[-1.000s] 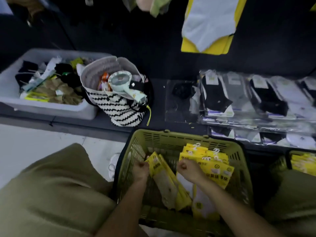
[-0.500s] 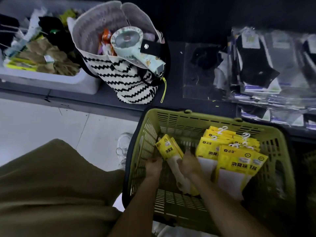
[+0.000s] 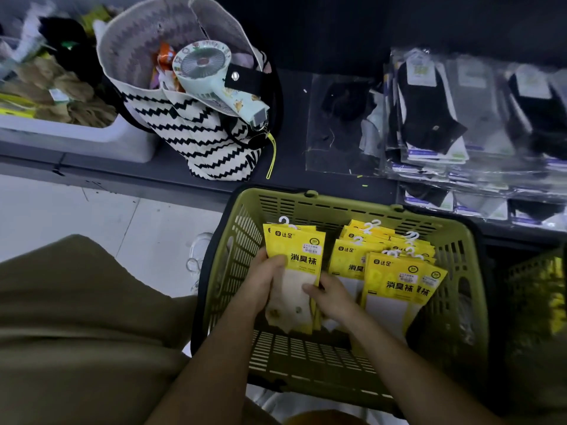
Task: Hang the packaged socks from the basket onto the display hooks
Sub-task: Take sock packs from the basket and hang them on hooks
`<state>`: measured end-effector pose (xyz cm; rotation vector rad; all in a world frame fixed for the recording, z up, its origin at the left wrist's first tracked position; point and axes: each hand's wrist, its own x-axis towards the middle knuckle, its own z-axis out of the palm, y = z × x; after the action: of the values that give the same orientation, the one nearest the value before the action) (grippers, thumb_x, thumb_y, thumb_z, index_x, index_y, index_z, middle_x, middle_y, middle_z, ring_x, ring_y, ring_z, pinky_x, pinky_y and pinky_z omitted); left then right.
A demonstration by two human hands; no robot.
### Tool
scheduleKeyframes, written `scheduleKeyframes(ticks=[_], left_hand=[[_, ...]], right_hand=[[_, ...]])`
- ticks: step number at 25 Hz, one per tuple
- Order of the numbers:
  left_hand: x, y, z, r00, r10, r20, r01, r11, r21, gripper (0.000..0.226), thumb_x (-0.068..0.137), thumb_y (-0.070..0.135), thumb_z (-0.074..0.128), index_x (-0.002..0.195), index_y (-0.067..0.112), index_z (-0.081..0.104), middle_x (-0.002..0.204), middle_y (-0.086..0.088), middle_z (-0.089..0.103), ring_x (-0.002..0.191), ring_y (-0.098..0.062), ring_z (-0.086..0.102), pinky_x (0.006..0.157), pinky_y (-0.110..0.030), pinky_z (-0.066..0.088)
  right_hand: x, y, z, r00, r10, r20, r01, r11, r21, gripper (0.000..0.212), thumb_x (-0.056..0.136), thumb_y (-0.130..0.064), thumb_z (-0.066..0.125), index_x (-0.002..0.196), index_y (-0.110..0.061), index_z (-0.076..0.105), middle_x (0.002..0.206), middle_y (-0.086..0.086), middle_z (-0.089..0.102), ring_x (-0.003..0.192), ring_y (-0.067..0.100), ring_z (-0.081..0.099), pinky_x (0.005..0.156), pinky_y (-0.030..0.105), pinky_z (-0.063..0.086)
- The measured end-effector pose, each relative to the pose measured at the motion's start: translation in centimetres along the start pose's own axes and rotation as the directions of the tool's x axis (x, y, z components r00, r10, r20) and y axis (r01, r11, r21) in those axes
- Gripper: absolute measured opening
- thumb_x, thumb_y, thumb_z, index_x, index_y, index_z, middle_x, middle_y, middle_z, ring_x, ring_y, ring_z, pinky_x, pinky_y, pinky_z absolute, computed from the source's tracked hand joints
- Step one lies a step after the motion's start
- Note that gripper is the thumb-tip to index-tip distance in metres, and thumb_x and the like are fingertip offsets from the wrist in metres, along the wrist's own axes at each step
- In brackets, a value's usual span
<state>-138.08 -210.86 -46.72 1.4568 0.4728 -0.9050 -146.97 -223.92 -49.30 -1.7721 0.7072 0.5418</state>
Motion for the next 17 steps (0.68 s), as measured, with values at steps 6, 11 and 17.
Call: scheduleKeyframes(ticks=[6,11,17], left_hand=[[-1.4,-2.5,-0.7,0.997,-0.035,-0.067,0.056,0.934,0.353,0.039,0.084,0.007,0.059,0.123,0.008,0.053,0.118,-0.014,0.062,0.109,-0.027,0.057,0.094,-0.038,0.047],[-2.1,-0.6,0.5,0.986,0.160,0.040,-0.159,0.854,0.496,0.018,0.086,0.011,0.058,0.103,0.014,0.061,0.105,-0.003,0.065,0.099,-0.018,0.060,0.080,-0.028,0.048],[-4.8,6.9,3.9,0.903,0.427,0.055,-0.413,0.822,0.392,0.034,0.084,0.012,0.061,0.117,0.008,0.056,0.108,-0.008,0.065,0.101,-0.021,0.061,0.085,-0.031,0.048]], right_hand=[[-1.4,-0.1,1.6,0.994,-0.105,-0.017,0.105,0.995,0.003,0.043,0.090,-0.018,0.058,0.131,-0.016,0.043,0.129,0.004,0.056,0.121,0.021,0.050,0.103,0.039,0.040],[-1.8,-2.6,-0.7,0.990,-0.093,-0.108,0.095,0.995,0.010,0.024,0.095,-0.023,0.050,0.115,-0.010,0.053,0.116,0.007,0.061,0.107,0.018,0.053,0.077,0.023,0.039],[-4.3,-10.3,-8.4,0.917,-0.338,-0.213,0.338,0.940,-0.036,0.032,0.086,-0.033,0.064,0.110,-0.013,0.061,0.107,-0.002,0.065,0.103,0.017,0.060,0.081,0.027,0.044]])
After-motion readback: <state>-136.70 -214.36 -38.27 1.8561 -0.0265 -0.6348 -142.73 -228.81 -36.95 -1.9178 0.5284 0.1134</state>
